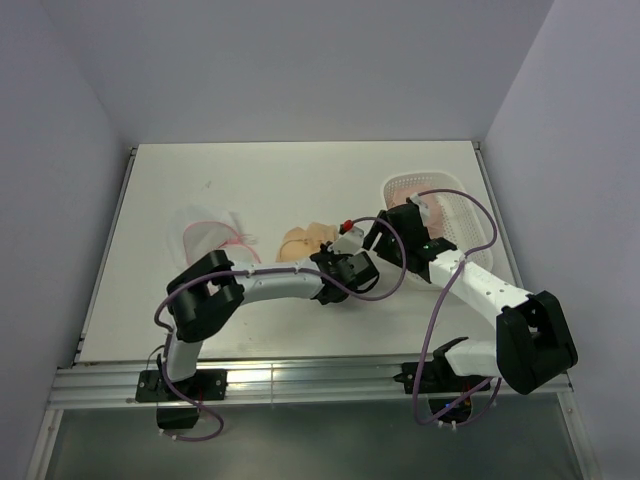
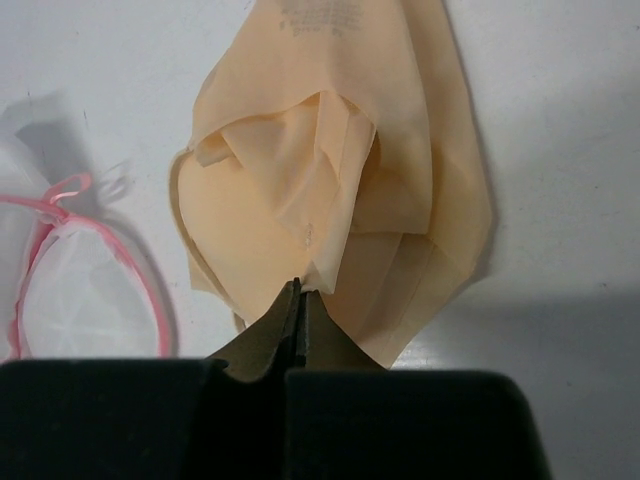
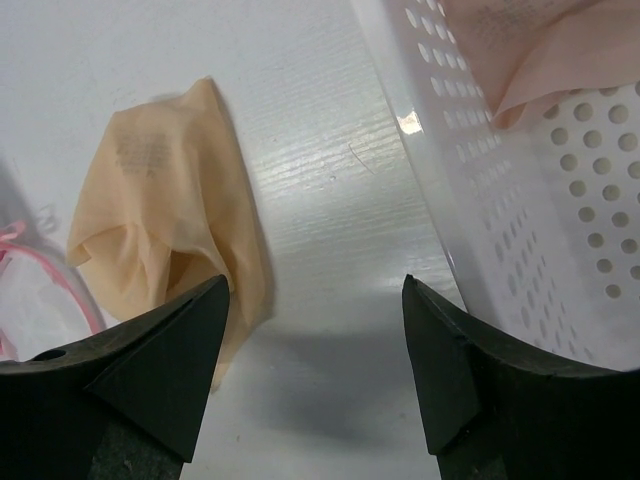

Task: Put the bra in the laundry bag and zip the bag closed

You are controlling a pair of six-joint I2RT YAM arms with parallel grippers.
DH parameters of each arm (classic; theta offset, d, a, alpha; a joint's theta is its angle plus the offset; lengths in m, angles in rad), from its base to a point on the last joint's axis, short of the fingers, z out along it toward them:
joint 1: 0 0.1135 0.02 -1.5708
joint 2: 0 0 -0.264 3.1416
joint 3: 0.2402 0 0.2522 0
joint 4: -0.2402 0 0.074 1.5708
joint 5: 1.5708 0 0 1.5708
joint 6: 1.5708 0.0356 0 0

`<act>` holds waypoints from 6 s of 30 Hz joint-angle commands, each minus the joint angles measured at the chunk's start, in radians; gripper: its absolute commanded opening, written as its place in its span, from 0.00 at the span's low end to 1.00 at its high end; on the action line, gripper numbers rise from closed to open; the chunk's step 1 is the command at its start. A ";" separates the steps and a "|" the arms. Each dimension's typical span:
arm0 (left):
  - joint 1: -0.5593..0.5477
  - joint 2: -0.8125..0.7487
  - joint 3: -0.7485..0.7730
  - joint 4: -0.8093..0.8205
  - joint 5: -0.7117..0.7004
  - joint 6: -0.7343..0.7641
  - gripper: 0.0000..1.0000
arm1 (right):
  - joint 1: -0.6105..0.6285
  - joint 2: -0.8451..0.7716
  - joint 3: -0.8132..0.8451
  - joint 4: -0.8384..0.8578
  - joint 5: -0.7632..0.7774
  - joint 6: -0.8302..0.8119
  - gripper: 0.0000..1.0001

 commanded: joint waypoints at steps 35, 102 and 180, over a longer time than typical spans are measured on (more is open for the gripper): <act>0.461 -0.554 -0.237 0.037 0.774 -0.032 0.00 | 0.278 0.380 0.393 0.037 0.039 -0.165 0.57; 0.480 -0.976 -0.064 0.037 1.102 0.003 0.00 | 0.093 0.563 0.540 0.169 -0.297 -0.247 0.10; 0.673 -1.010 -0.829 1.531 1.145 -0.539 0.00 | 0.057 0.025 0.035 0.351 -0.357 0.264 0.94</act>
